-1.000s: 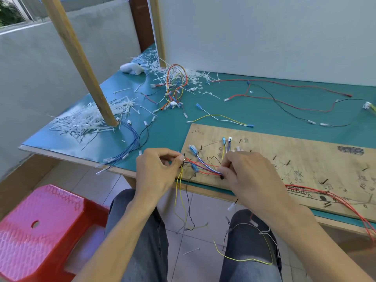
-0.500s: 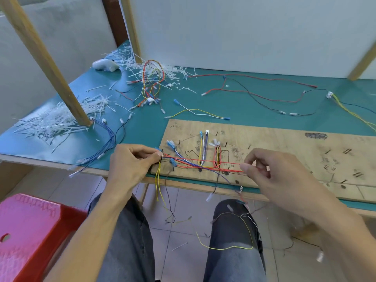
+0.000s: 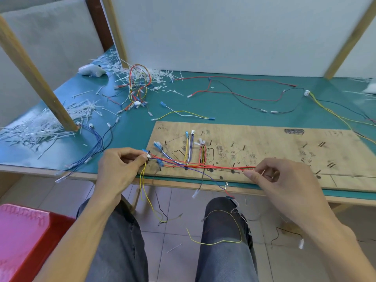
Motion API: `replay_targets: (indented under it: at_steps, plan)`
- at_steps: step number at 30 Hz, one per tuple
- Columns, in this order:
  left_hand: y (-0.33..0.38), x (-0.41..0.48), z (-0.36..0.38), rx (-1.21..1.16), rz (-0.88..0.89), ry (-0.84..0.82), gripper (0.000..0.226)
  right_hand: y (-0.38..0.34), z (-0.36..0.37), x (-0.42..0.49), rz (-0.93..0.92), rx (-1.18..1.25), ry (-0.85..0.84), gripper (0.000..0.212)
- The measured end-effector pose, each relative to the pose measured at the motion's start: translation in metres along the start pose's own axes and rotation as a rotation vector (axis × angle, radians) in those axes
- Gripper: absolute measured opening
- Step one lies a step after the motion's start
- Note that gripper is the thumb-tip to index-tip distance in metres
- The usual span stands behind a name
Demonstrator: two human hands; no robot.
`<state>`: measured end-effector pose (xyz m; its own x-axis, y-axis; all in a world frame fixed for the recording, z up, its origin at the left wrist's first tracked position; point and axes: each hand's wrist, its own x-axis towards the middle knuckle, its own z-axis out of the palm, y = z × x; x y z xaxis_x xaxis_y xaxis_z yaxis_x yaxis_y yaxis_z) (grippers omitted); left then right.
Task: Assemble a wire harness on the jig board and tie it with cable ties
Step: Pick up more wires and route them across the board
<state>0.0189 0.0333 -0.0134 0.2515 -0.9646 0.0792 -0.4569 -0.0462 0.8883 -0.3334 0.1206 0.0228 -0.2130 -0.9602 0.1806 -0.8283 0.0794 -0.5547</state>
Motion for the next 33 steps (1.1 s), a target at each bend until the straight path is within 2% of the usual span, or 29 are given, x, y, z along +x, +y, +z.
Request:
replay_targets:
  at_steps: [6,13,16,18,21,22,24,29,33]
  plan:
    - [0.008,-0.01,-0.007,0.146,0.048,-0.005,0.016,0.016,-0.01,-0.001,0.069,0.15,-0.081,0.017]
    - [0.027,-0.024,-0.023,0.577,0.244,-0.196,0.028,0.03,-0.027,0.002,0.181,0.442,-0.214,0.006]
    - [0.048,-0.036,-0.017,0.839,0.296,-0.105,0.036,0.032,-0.028,0.006,0.206,0.496,-0.223,0.004]
    - [0.072,-0.064,0.008,0.824,0.496,-0.065,0.033,0.033,-0.028,0.009,0.207,0.528,-0.218,0.005]
    - [0.092,-0.096,0.066,0.721,0.873,-0.232,0.028,0.035,-0.03,0.017,0.245,0.625,-0.238,0.008]
    - [0.094,-0.101,0.084,0.745,0.894,-0.302,0.033,0.038,-0.031,0.019,0.262,0.67,-0.251,0.013]
    - [0.091,-0.104,0.104,0.833,0.823,-0.398,0.049,0.045,-0.032,0.024,0.307,0.796,-0.29,0.021]
    - [0.072,-0.105,0.113,0.892,0.868,-0.36,0.055,0.055,-0.03,0.033,0.435,1.084,-0.384,0.026]
    - [0.065,-0.109,0.118,0.928,0.888,-0.325,0.055,0.045,-0.016,0.043,0.485,1.093,-0.244,0.019]
